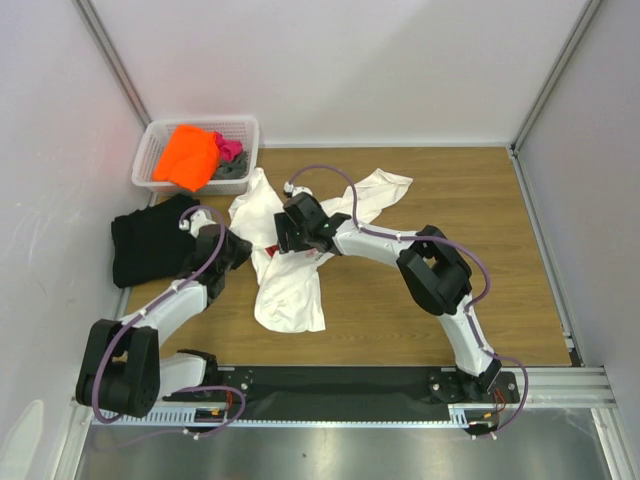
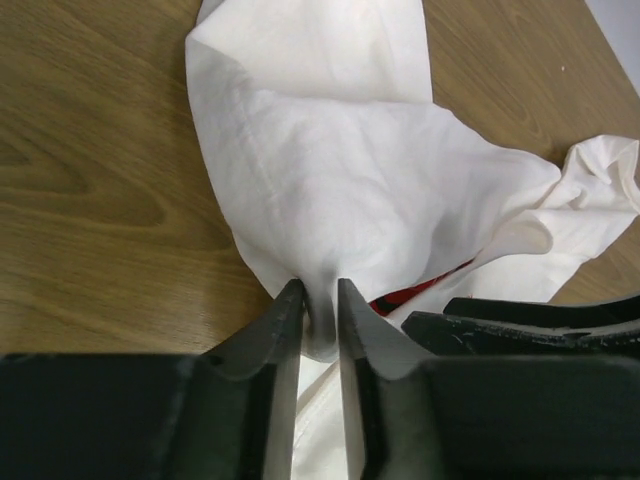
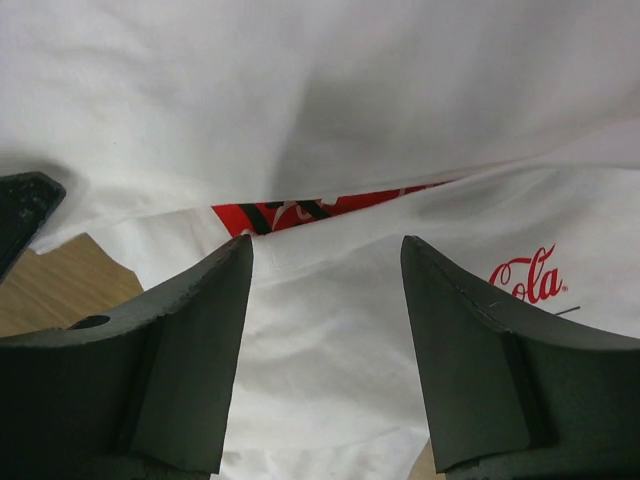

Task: Fold and stack the t-shirts
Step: Flatten the tshirt out

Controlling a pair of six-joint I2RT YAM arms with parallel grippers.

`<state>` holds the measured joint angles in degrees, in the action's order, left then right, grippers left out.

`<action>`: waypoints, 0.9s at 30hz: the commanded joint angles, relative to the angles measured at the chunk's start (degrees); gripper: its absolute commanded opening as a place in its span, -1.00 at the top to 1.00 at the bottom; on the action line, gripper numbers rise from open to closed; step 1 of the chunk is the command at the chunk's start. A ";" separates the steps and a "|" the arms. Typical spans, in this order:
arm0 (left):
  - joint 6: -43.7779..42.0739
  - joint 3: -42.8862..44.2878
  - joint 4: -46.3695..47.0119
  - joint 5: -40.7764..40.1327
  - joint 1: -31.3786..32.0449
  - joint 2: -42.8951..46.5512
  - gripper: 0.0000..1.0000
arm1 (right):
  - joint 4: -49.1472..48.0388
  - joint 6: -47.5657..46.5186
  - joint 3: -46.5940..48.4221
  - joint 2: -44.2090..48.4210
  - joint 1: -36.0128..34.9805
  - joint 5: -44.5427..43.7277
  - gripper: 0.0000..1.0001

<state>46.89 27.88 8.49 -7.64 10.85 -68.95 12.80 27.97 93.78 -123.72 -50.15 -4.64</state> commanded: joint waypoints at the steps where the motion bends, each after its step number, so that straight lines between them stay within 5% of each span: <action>1: -1.63 0.33 -0.14 -2.29 -0.39 2.15 0.38 | 0.82 -0.90 4.13 -1.26 -0.38 -0.63 -0.32; 6: -2.07 0.51 0.65 -2.91 -0.39 1.45 0.36 | 0.48 -0.63 4.13 -2.05 -0.56 -0.72 -0.27; 14: -1.28 0.60 1.53 -2.12 -0.39 -1.89 0.77 | 0.30 -0.72 4.48 -2.75 -0.56 -0.89 -0.08; 16: -1.28 1.03 1.09 -2.38 -0.39 -2.15 0.99 | 0.47 -0.81 4.75 -3.02 -0.56 -0.80 0.05; 20: -1.89 1.82 -0.14 -3.17 -0.39 -0.32 0.99 | 0.74 -0.98 5.01 -2.93 -0.56 -1.07 0.38; 24: -3.82 3.58 -3.29 -5.89 -0.39 3.46 0.99 | 1.35 -1.33 5.10 -2.23 -0.56 -1.16 0.99; 27: -4.62 5.08 -4.36 -7.12 -0.39 4.00 0.99 | 2.49 -1.51 4.05 -1.17 -0.56 -2.38 1.00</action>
<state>44.66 29.23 4.80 -11.55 10.85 -67.22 14.24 26.94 96.27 -126.37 -50.46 -5.28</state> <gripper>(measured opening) 0.012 0.011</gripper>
